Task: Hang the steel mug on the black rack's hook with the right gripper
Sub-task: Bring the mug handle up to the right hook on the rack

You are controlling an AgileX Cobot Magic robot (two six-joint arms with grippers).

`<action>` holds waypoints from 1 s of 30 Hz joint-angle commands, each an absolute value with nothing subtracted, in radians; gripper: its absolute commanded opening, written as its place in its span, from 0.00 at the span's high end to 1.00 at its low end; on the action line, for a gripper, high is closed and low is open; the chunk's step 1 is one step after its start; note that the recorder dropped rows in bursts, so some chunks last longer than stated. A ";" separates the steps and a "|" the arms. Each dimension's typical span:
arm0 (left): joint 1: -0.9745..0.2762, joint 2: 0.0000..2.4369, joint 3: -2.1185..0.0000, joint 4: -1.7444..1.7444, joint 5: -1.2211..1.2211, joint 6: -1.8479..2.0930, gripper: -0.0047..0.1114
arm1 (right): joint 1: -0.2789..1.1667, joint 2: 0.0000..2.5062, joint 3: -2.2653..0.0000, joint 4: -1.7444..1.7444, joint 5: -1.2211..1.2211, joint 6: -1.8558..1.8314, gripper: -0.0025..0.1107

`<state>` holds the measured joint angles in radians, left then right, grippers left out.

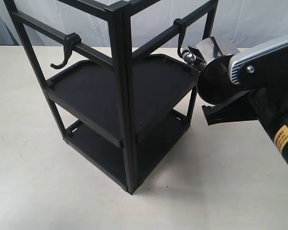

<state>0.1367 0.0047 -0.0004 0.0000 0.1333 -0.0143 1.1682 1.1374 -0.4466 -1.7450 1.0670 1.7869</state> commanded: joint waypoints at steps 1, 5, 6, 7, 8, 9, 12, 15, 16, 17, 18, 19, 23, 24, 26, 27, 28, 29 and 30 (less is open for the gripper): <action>0.128 0.000 0.000 -0.007 0.128 -0.017 0.95 | 1.171 1.144 -0.439 -1.744 0.999 1.706 0.99; 0.128 0.000 0.000 -0.007 0.128 -0.017 0.95 | 1.171 1.144 -0.439 -1.744 1.019 1.701 0.99; 0.128 0.000 0.000 -0.007 0.128 -0.017 0.95 | 1.171 1.144 -0.439 -1.744 1.026 1.701 0.99; 0.128 0.000 0.000 -0.007 0.128 -0.017 0.95 | 1.171 1.144 -0.439 -1.744 1.030 1.701 0.99; 0.128 0.000 0.000 -0.007 0.128 -0.017 0.95 | 1.171 1.144 -0.443 -1.744 1.032 1.701 0.99; 0.128 0.000 0.000 -0.007 0.128 -0.017 0.95 | 1.171 1.144 -0.446 -1.744 1.032 1.701 0.99; 0.128 0.000 0.000 -0.007 0.128 -0.017 0.95 | 1.171 1.144 -0.448 -1.744 1.012 1.701 0.99; 0.128 0.000 0.000 -0.007 0.128 -0.017 0.95 | 1.171 1.144 -0.448 -1.744 0.978 1.701 0.99; 0.128 0.000 0.000 -0.007 0.128 -0.017 0.95 | 1.171 1.144 -0.448 -1.744 0.976 1.701 0.99; 0.128 0.000 0.000 -0.007 0.128 -0.017 0.95 | 1.171 1.144 -0.448 -1.744 0.976 1.701 0.99; 0.128 0.000 0.000 -0.007 0.128 -0.017 0.95 | 1.171 1.144 -0.448 -1.744 0.976 1.701 0.99; 0.128 0.000 0.000 -0.007 0.128 -0.017 0.95 | 1.171 1.144 -0.448 -1.744 0.976 1.701 0.99; 0.128 0.000 0.000 -0.007 0.128 -0.017 0.95 | 1.171 1.144 -0.448 -1.744 0.976 1.701 0.98; 0.128 0.000 0.000 -0.007 0.128 -0.017 0.95 | 1.171 1.144 -0.448 -1.744 0.976 1.701 0.98; 0.128 0.000 0.000 -0.007 0.128 -0.017 0.95 | 1.171 1.144 -0.448 -1.744 0.972 1.701 0.94; 0.128 0.000 0.000 -0.007 0.128 -0.017 0.95 | 1.171 1.144 -0.448 -1.744 0.972 1.701 0.90; 0.128 0.000 0.000 -0.007 0.128 -0.017 0.95 | 1.171 1.144 -0.448 -1.744 0.972 1.701 0.84; 0.128 0.000 0.000 -0.007 0.128 -0.017 0.95 | 1.171 1.144 -0.448 -1.744 0.972 1.701 0.80; 0.128 0.000 0.000 -0.007 0.128 -0.017 0.95 | 1.171 1.144 -0.448 -1.744 0.972 1.701 0.74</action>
